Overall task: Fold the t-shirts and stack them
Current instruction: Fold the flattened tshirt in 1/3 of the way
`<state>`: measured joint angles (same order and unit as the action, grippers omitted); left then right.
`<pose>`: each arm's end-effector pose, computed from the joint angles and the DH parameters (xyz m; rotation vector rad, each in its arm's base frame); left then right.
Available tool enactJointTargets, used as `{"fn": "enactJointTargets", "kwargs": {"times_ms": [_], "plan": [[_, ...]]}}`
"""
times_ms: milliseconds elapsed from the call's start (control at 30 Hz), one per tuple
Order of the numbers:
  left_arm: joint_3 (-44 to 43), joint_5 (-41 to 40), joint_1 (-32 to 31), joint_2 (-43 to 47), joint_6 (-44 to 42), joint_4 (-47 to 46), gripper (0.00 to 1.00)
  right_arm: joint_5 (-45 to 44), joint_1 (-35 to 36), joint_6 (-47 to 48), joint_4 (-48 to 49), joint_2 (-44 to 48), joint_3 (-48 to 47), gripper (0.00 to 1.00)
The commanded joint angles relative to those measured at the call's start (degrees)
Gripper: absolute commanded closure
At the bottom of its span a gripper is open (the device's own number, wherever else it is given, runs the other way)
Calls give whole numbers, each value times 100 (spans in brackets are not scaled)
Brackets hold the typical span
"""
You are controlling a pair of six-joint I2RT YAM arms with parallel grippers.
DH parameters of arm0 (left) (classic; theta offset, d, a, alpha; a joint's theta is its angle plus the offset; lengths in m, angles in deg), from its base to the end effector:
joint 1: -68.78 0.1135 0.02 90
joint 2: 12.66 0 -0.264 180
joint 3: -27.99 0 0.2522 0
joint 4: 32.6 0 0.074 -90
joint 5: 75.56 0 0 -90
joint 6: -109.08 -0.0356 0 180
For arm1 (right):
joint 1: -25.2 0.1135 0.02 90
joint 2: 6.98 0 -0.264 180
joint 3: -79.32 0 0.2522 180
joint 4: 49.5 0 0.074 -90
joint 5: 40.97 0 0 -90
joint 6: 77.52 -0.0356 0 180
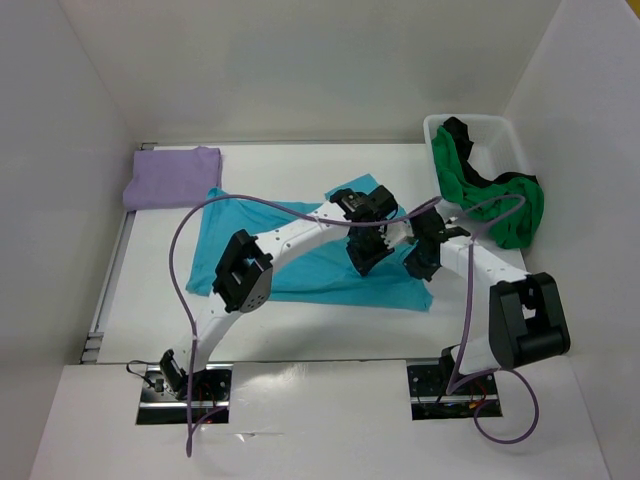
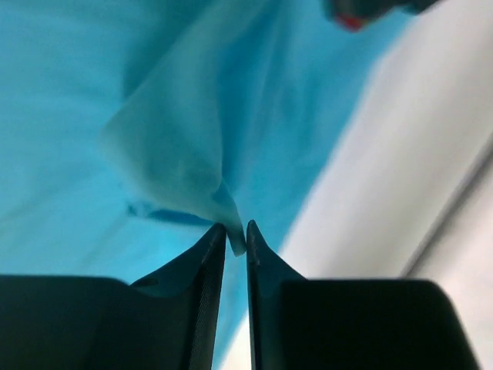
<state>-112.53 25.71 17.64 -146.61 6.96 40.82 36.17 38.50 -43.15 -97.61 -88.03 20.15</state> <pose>0.3062 -0.3910 0.2323 1.5120 2.3472 -0.4506 0.2453 0.0498 0.1782 1.0358 2.5249 0.0189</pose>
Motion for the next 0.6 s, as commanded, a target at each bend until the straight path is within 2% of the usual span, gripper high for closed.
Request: {"fn": "enactJointTargets", "kwargs": {"times_ms": [0,67,200,233,333,500,567], "plan": [[396,1676,-169,158,-203,433,76,-287,41,-26,-125,-33,32,100],[843,1782,-169,342,-255,433,74,-339,41,-78,-177,-33,32,100],[1056,1905,-116,449,-256,538,72,-410,41,-201,-230,386,32,67],[1057,1906,-116,449,-256,538,72,-462,41,-263,-291,537,-20,55],[1057,2054,-116,449,-256,485,71,-647,41,-377,-572,1168,-99,50],[820,2257,-116,562,-554,783,62,-718,41,-439,-696,1794,-214,48],[514,2179,120,650,-555,846,59,-718,41,-439,-696,1865,-214,48]]}}
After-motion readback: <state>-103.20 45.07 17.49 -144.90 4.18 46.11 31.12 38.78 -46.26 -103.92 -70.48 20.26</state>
